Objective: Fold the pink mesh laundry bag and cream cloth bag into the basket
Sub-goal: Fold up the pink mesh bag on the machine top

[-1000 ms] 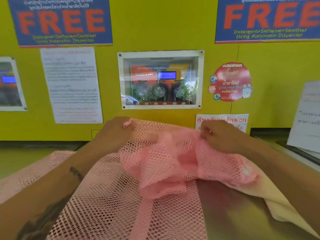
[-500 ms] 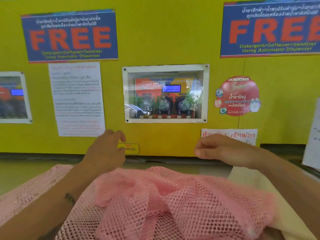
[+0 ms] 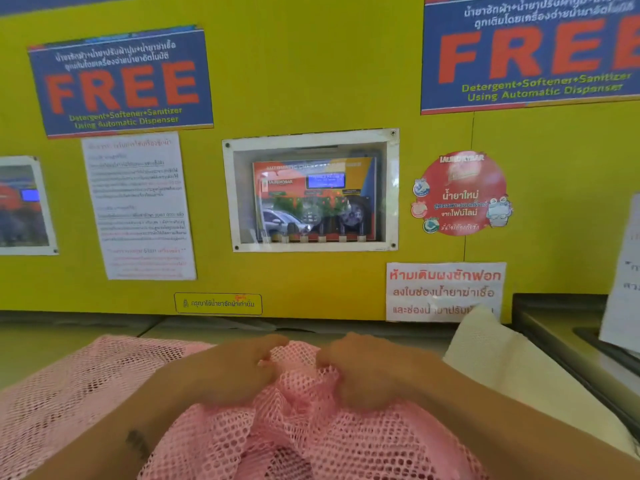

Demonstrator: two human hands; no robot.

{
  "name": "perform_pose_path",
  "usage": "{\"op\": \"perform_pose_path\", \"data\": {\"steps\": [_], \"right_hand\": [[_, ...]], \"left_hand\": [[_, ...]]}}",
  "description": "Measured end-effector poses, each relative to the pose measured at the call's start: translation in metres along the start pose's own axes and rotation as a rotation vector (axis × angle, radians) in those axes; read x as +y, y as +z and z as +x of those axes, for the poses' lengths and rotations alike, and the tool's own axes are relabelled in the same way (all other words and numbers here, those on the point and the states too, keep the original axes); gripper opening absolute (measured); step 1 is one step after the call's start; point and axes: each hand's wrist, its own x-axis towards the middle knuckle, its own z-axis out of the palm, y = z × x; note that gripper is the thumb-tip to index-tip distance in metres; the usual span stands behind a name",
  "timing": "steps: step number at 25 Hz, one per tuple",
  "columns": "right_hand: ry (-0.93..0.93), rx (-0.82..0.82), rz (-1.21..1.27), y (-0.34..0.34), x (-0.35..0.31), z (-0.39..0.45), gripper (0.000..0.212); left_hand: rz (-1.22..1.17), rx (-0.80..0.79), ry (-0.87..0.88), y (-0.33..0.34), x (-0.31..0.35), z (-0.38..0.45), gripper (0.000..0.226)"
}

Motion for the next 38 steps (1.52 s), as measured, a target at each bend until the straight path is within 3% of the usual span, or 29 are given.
{"op": "perform_pose_path", "data": {"steps": [2,4,5,9,12,15,18,24,29,31,33,36,38], "right_hand": [[-0.054,0.109,0.033,-0.01,0.012,0.006,0.021],[-0.025,0.171,0.135,-0.022,0.031,0.012,0.02],[0.004,0.188,0.16,-0.028,0.042,0.014,0.021],[0.25,0.061,-0.028,-0.039,0.074,0.01,0.027],[0.346,0.059,-0.105,-0.037,0.074,0.01,0.027],[0.353,0.028,-0.119,-0.046,0.06,0.007,0.027],[0.3,-0.024,-0.106,-0.055,0.038,0.012,0.031],[0.299,0.07,0.055,-0.033,-0.006,0.056,0.051],[0.351,-0.013,-0.165,0.012,0.0,0.08,0.027],[0.337,0.045,-0.193,0.009,0.006,0.084,0.021],[0.282,0.205,-0.133,-0.012,0.009,0.089,0.016],[0.101,0.452,0.114,-0.06,-0.006,0.089,0.02],[-0.002,0.466,0.345,-0.083,-0.02,0.084,0.02]], "left_hand": [[-0.094,0.055,0.018,0.003,0.001,-0.002,0.037],[-0.16,0.128,0.026,0.005,0.005,-0.008,0.03],[-0.155,0.143,0.035,0.008,0.006,-0.013,0.036],[0.118,0.015,-0.085,0.015,-0.002,-0.03,0.098],[0.146,-0.067,-0.192,0.016,-0.014,-0.035,0.108],[-0.008,0.033,-0.134,0.012,-0.019,-0.038,0.096],[-0.136,0.164,-0.015,0.008,-0.022,-0.038,0.07],[-0.383,0.196,0.167,-0.001,-0.026,-0.052,0.029],[-0.279,0.183,0.218,-0.001,-0.047,-0.057,0.027],[-0.289,0.257,0.236,-0.001,-0.051,-0.061,0.033],[-0.298,0.37,0.271,-0.009,-0.051,-0.068,0.043],[-0.34,0.542,0.273,-0.041,-0.053,-0.088,0.046],[-0.254,0.537,0.205,-0.067,-0.062,-0.104,0.035]]}}
